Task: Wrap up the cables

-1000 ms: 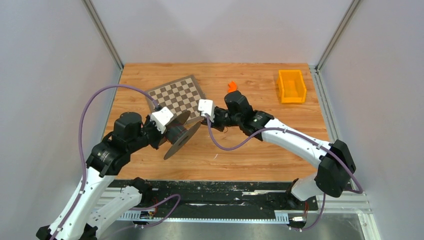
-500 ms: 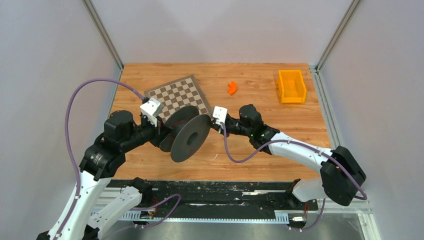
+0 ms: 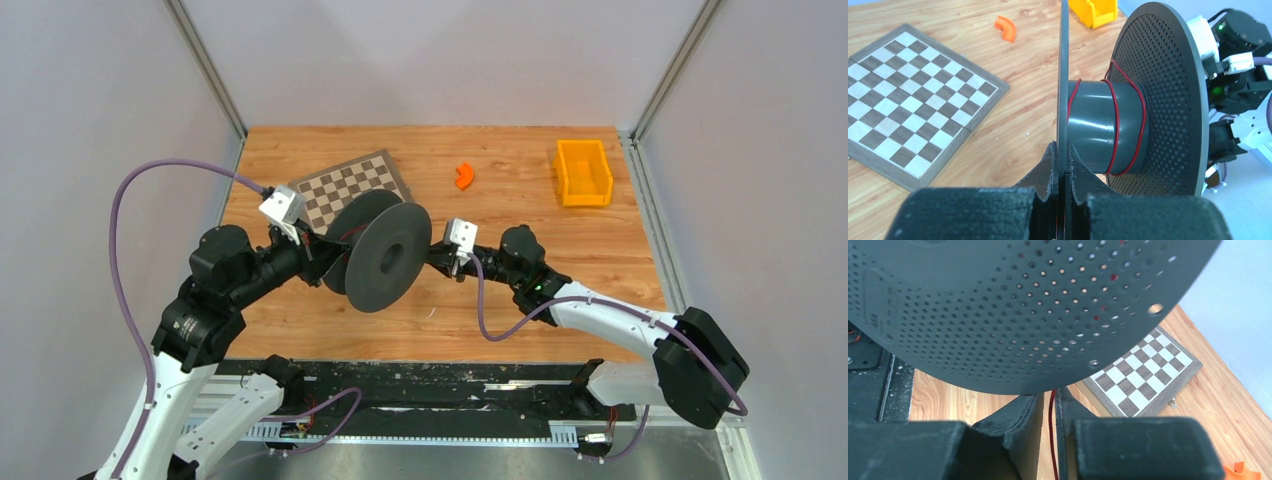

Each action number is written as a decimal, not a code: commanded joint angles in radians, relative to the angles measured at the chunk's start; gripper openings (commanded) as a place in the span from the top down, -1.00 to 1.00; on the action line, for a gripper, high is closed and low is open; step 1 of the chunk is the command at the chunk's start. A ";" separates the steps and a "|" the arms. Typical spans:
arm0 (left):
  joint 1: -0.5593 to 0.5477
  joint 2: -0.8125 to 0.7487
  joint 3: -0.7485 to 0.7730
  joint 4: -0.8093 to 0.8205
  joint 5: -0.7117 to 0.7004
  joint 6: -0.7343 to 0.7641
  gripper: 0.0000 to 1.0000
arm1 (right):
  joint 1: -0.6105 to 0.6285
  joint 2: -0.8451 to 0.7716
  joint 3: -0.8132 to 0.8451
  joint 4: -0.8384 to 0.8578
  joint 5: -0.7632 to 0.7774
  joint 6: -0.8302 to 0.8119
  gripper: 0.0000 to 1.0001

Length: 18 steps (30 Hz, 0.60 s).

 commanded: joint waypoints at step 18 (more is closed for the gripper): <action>0.024 -0.067 -0.106 0.341 0.002 -0.288 1.00 | 0.005 -0.043 -0.085 0.425 -0.127 0.528 1.00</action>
